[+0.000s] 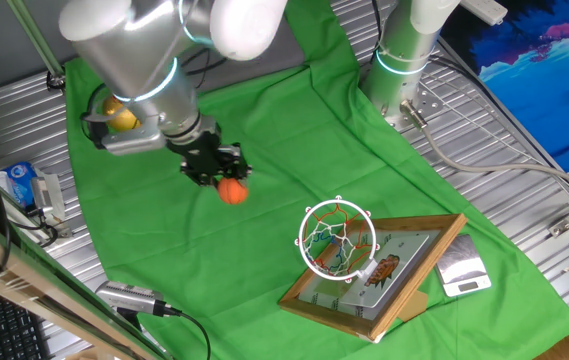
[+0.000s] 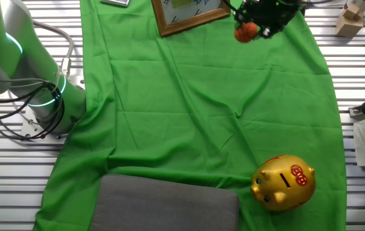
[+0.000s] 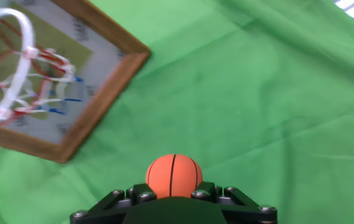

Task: Grab a basketball, release it and shoot it into the basket

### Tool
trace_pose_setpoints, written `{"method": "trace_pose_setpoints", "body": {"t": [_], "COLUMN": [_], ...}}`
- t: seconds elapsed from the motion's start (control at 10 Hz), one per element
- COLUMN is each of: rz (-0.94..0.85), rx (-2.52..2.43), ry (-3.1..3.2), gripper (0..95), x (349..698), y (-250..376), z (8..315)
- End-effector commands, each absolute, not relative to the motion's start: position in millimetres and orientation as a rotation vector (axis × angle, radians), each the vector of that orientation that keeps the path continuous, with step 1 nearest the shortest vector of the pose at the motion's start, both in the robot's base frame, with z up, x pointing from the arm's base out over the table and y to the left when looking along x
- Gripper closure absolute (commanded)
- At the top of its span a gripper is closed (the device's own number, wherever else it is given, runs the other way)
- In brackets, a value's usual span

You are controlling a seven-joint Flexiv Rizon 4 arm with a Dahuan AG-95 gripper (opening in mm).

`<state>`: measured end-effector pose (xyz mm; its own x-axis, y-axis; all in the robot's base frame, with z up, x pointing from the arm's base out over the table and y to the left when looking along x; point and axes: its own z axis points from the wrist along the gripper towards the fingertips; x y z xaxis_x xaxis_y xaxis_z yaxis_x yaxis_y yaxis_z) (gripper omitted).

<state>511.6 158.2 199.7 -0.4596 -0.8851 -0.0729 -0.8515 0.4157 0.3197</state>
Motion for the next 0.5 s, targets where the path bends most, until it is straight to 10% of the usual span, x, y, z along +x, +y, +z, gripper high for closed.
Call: {"method": "trace_pose_setpoints", "body": {"t": [0.1,0.5], "rz": [-0.461,-0.448], "rx": [1.521,1.451], "ry": [-2.582,-2.612], "gripper": [95.0,95.0], "x": [491.1,474.8], "y": [178.2,210.2], "z": [211.0,224.2]}}
